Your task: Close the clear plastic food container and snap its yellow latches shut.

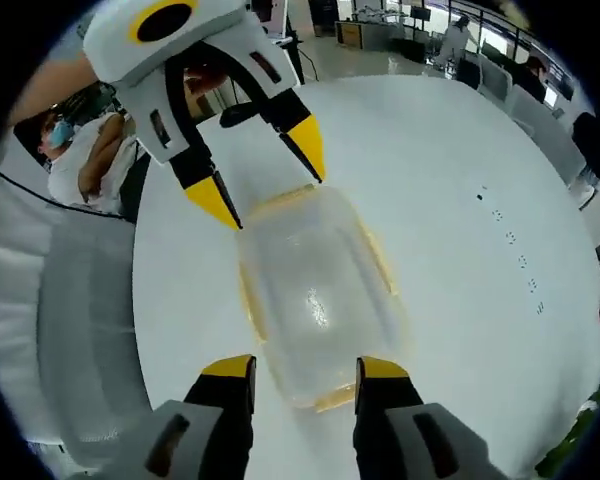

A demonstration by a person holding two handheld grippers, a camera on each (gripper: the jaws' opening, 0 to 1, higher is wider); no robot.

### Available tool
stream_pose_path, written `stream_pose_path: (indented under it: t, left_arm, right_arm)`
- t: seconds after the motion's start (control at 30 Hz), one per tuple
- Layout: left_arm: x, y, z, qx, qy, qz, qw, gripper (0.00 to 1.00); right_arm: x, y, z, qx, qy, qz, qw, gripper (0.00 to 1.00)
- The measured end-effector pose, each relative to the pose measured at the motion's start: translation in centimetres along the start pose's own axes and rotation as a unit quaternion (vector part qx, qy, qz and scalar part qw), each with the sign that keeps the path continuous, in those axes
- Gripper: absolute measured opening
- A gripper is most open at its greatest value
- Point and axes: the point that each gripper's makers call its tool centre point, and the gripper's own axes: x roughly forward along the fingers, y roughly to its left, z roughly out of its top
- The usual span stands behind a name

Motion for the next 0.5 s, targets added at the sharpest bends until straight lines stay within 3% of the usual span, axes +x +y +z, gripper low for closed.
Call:
stream_pose_path:
  t: [0.27, 0.5]
  left_arm:
    - [0.7, -0.4, 0.3, 0.016, 0.003, -0.008, 0.9998, 0.38]
    - [1.6, -0.7, 1.1, 0.027, -0.005, -0.012, 0.9995, 0.36]
  right_arm:
    - [0.1, -0.8, 0.0, -0.049, 0.015, -0.009, 0.9987, 0.32]
    - [0.3, -1.1, 0.8, -0.058, -0.002, -0.002, 0.9983, 0.29]
